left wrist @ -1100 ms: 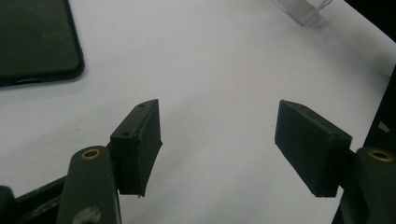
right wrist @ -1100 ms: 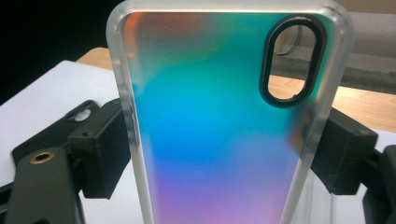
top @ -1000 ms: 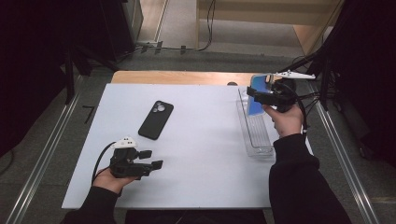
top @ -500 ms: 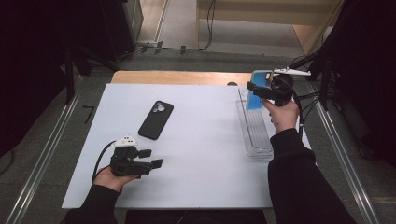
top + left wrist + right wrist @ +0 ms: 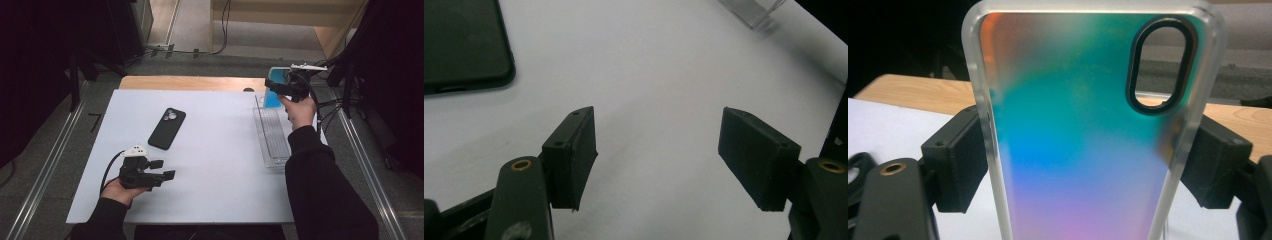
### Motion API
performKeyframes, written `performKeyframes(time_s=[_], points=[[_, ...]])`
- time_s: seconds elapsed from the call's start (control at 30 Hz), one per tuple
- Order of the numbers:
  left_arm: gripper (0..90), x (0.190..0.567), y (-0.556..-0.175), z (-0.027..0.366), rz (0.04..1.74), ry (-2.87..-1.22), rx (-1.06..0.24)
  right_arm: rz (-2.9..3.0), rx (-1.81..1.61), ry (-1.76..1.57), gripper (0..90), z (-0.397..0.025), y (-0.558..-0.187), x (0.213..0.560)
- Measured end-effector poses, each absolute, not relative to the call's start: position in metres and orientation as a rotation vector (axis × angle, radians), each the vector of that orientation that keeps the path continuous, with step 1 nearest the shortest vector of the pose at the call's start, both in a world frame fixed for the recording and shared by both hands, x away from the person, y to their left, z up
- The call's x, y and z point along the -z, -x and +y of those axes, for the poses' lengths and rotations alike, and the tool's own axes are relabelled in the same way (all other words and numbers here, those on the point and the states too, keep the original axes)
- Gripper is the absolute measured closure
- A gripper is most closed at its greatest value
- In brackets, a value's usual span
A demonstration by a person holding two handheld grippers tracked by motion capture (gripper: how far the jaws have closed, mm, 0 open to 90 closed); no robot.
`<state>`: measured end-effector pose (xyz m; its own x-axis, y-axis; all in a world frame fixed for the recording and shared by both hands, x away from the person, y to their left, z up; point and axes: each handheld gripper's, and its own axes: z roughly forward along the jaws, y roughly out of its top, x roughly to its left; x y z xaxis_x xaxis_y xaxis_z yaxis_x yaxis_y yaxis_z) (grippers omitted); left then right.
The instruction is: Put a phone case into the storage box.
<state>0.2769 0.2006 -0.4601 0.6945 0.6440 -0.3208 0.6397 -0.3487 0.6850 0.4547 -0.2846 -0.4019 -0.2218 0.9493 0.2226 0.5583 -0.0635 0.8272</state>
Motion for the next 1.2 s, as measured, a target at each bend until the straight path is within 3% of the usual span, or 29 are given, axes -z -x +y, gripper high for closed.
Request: performKeyframes(time_s=[0.57, 1.2], points=[[31.7, 0.462, -0.279, 0.202, 0.984, -2.062, 0.008, 1.797, -1.059, -1.692, 15.2, -0.278, -0.495, 0.433], [31.7, 0.463, -0.278, 0.200, 0.972, -2.072, 0.014, 1.862, -1.018, -1.703, 14.8, -0.269, -0.501, 0.450]])
